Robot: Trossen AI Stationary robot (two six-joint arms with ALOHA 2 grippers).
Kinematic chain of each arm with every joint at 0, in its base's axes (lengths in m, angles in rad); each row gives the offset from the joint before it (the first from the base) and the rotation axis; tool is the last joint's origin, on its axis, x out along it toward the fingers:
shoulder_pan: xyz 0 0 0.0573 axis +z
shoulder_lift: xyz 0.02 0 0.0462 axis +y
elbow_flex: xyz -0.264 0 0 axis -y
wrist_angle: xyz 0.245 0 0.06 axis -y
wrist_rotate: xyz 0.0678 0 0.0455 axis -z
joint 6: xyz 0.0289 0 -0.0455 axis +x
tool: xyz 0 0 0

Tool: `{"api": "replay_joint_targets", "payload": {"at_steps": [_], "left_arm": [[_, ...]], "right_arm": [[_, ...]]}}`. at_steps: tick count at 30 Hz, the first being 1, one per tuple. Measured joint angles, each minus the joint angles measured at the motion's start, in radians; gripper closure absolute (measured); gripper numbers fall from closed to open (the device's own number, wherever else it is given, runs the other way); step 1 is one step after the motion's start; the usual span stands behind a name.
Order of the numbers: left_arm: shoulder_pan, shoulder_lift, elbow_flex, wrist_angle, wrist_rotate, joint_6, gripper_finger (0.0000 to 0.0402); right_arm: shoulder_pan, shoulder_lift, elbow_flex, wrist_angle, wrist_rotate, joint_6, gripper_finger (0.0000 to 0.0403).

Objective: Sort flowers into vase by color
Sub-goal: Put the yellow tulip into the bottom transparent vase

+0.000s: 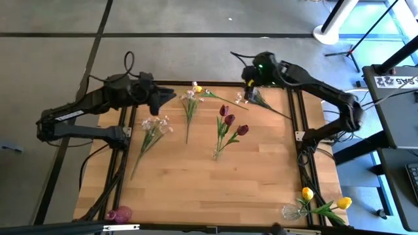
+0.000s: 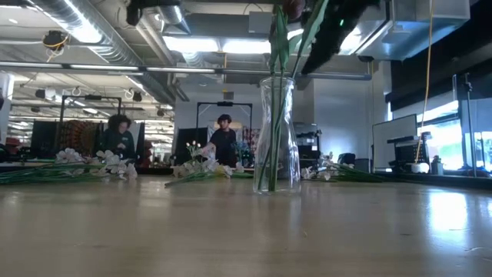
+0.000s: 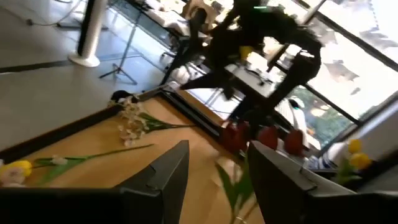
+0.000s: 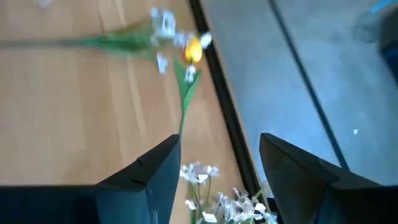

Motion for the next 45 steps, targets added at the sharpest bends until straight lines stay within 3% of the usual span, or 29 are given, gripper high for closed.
{"api": "replay_joint_targets", "payload": {"at_steps": [9,13,20,30,38,45], "left_arm": [[-0.094,-0.016,0.000,-0.020,-0.060,-0.001,0.0241],[-0.113,-0.015,0.000,-0.024,-0.092,0.000,0.0241],[-0.120,-0.015,0.000,-0.022,-0.229,0.001,0.0241],[-0.120,-0.014,0.000,-0.011,-0.360,0.061,0.0241],[-0.121,-0.014,0.000,0.018,-0.367,0.099,0.0241],[-0.173,-0.014,0.000,0.250,-0.254,0.206,0.0241]], "right_arm": [[-0.097,0.245,0.000,0.014,-0.160,-0.194,0.0183],[-0.101,0.352,0.000,0.100,-0.202,-0.254,0.0183],[-0.099,0.518,0.000,0.291,-0.200,-0.174,0.0214],[-0.099,0.633,0.000,0.297,-0.209,-0.120,0.0264],[-0.076,0.648,0.003,0.250,-0.121,-0.174,0.0295],[-0.059,0.665,0.006,0.204,-0.101,-0.158,0.0364]]}}
